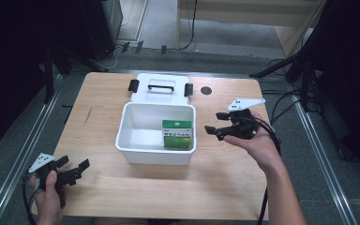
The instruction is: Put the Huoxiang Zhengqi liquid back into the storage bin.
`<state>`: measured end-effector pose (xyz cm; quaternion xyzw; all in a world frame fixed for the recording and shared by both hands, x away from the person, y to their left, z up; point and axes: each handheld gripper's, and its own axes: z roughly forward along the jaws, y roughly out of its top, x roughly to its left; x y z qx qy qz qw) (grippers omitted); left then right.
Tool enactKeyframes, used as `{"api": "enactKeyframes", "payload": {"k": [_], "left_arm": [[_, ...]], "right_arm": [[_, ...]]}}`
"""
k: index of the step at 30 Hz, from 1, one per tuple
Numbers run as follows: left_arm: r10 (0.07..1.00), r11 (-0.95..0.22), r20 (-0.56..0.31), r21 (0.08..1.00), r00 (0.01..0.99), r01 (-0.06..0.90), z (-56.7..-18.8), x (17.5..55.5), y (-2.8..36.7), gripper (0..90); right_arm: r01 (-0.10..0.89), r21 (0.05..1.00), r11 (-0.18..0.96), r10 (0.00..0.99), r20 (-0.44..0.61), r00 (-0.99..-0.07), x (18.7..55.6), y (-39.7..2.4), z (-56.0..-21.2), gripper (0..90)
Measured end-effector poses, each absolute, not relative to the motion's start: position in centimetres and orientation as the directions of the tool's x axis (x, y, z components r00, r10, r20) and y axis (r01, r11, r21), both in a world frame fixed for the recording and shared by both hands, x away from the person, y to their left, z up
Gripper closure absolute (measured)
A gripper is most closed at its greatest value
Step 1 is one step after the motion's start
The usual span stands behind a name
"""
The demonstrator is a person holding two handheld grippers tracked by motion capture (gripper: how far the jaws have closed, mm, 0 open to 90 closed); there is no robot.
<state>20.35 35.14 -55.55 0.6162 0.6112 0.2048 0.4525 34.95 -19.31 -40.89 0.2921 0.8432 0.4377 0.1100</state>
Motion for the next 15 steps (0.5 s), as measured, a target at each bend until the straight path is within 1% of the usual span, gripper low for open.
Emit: {"api": "enactKeyframes", "payload": {"k": [3, 5, 11, 15], "left_arm": [[0.941, 0.152, -0.294, 0.809, 0.167, 0.567, -55.5, 20.3, 35.0, 4.5], [0.942, 0.151, -0.292, 0.809, 0.166, 0.568, -55.5, 20.3, 35.0, 4.5], [0.943, 0.146, -0.287, 0.811, 0.167, 0.567, -55.5, 20.3, 35.0, 4.5], [0.944, 0.148, -0.286, 0.813, 0.165, 0.563, -55.5, 20.2, 35.0, 4.5]], "right_arm": [[0.370, 0.832, 0.413, 0.595, 0.061, -0.801, 34.2, -19.9, -41.8, 29.7], [0.371, 0.841, 0.394, 0.615, 0.059, -0.786, 33.6, -20.4, -42.5, 28.0], [0.405, 0.857, 0.319, 0.695, 0.078, -0.714, 32.3, -22.1, -43.7, 25.2], [0.391, 0.873, 0.293, 0.738, 0.054, -0.672, 31.2, -23.2, -44.4, 22.5]]}}
